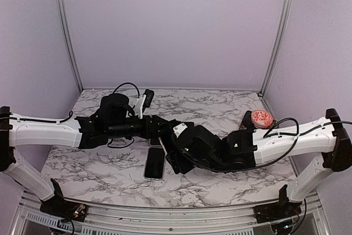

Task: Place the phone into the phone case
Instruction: Pick up the phone with the phone case at the center of the board, then pass from the right arm to the left, then press the phone at the top corners of the phone case.

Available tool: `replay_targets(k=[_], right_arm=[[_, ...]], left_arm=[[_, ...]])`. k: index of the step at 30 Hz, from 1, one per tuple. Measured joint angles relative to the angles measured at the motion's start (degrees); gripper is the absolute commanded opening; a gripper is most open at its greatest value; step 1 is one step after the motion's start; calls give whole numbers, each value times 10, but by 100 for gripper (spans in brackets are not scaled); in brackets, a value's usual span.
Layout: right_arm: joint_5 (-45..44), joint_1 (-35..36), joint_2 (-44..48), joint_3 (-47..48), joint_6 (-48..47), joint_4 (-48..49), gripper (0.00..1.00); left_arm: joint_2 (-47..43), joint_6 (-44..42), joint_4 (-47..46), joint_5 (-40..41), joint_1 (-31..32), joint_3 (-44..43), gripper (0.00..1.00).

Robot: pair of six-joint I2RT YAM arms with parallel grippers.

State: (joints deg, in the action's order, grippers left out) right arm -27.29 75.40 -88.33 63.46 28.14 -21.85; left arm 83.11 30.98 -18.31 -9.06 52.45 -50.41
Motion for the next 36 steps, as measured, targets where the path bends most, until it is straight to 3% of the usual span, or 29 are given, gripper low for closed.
replay_targets(k=[2,6,11,14,16,18,22,27,30,36], right_arm=[[-16,3,5,0,-11,14,31],[-42,4,17,-1,-26,28,31],[-58,5,39,-9,-45,48,31],[-61,6,41,-14,-57,68,31],[-63,6,44,-16,-64,75,33],[-63,6,46,-20,-71,81,42],[-61,7,61,-36,-82,94,96],[-46,6,134,-84,-111,118,99],[16,-13,199,-110,-142,134,99],[276,-124,290,-167,-202,177,92]], left_arm=[[-3,3,-19,-13,0,5,39],[-10,11,-50,-45,0,15,39],[-25,14,-73,-75,0,26,9],[-35,21,-94,-89,5,29,0],[-37,24,-102,-90,4,32,0],[-37,24,-109,-90,4,35,0],[-37,24,-115,-95,5,37,0],[-37,-18,-109,-100,15,43,0],[-44,-63,-94,-98,24,50,0],[-76,-161,-80,-107,57,53,0]])
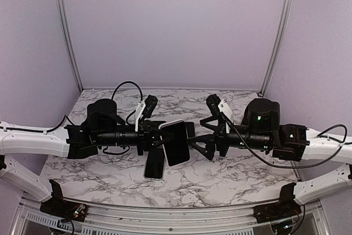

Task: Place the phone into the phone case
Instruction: Press the phone at the top corners of the phone case.

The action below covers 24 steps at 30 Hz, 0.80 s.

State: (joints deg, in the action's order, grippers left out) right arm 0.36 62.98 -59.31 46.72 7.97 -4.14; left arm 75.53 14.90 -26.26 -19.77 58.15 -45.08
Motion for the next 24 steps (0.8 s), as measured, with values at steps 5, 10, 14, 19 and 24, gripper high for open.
replay_targets(k=[5,10,14,19,24], right_arm=[[148,-21,-9,1,-38,26,75],[230,-22,-23,4,-61,44,54],[250,-25,-32,4,-65,50,55],[267,-25,-58,19,-66,52,46],[271,-26,-68,22,-68,58,0]], left_arm=[[-31,-81,0,-14,33,20,0],[-40,-131,10,-21,42,31,0],[-41,-154,15,-23,44,31,0],[-42,-165,15,-28,47,31,0],[-43,-169,15,-38,50,31,0]])
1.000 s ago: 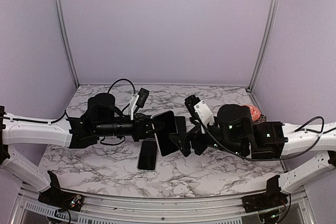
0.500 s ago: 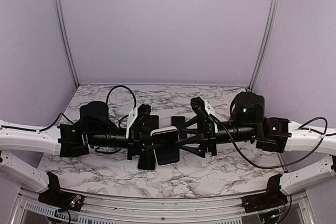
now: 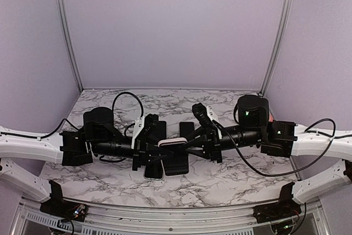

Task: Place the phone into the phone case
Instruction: Press the phone at the top corners of the phone case, then pass from the left arm to the right

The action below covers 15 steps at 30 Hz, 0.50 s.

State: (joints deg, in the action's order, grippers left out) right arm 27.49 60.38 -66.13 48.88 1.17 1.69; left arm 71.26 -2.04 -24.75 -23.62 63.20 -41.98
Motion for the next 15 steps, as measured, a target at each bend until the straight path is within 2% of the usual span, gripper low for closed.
replay_targets(k=[7,9,11,15], right_arm=[[12,-1,1,1,-14,-1,0],[9,-1,1,2,-16,-2,0],[8,-1,1,4,-16,-4,0],[-4,-2,9,4,-10,-4,0]], left_arm=[[-6,5,6,-17,2,1,0],[-6,8,6,-17,2,1,23],[-6,6,5,-15,2,1,36],[-13,15,-5,2,2,0,46]])
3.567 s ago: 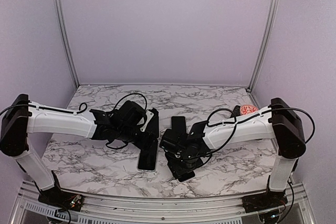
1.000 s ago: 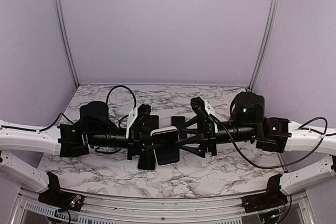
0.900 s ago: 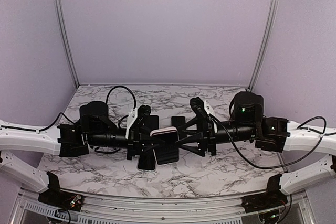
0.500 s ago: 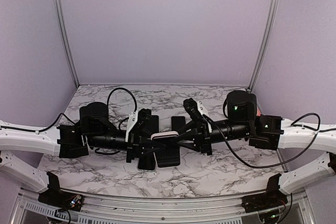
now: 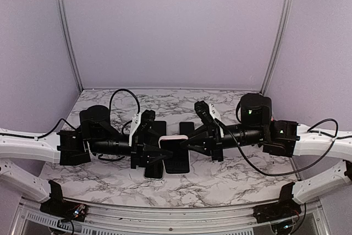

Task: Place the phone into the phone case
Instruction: Pass from the left arm to the right, then press the phone against the phone case.

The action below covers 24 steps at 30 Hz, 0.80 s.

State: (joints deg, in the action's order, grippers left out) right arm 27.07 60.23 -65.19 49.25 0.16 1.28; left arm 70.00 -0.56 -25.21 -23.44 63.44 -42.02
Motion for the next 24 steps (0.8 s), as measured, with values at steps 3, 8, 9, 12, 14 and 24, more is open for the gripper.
replay_targets(k=[3,8,9,12,14,24], right_arm=[[-3,0,24,0,3,10,0],[-1,0,56,0,7,48,0],[0,0,56,0,8,53,0],[4,0,52,0,9,55,0],[8,0,47,0,11,55,0],[11,-1,43,1,14,53,0]], left_arm=[[-17,1,-3,19,0,0,51],[-39,11,-21,32,0,0,66],[-40,16,-23,31,0,-2,66],[-41,28,-28,30,0,-7,66],[-41,34,-33,29,0,-14,53],[-39,53,-53,16,4,-26,0]])
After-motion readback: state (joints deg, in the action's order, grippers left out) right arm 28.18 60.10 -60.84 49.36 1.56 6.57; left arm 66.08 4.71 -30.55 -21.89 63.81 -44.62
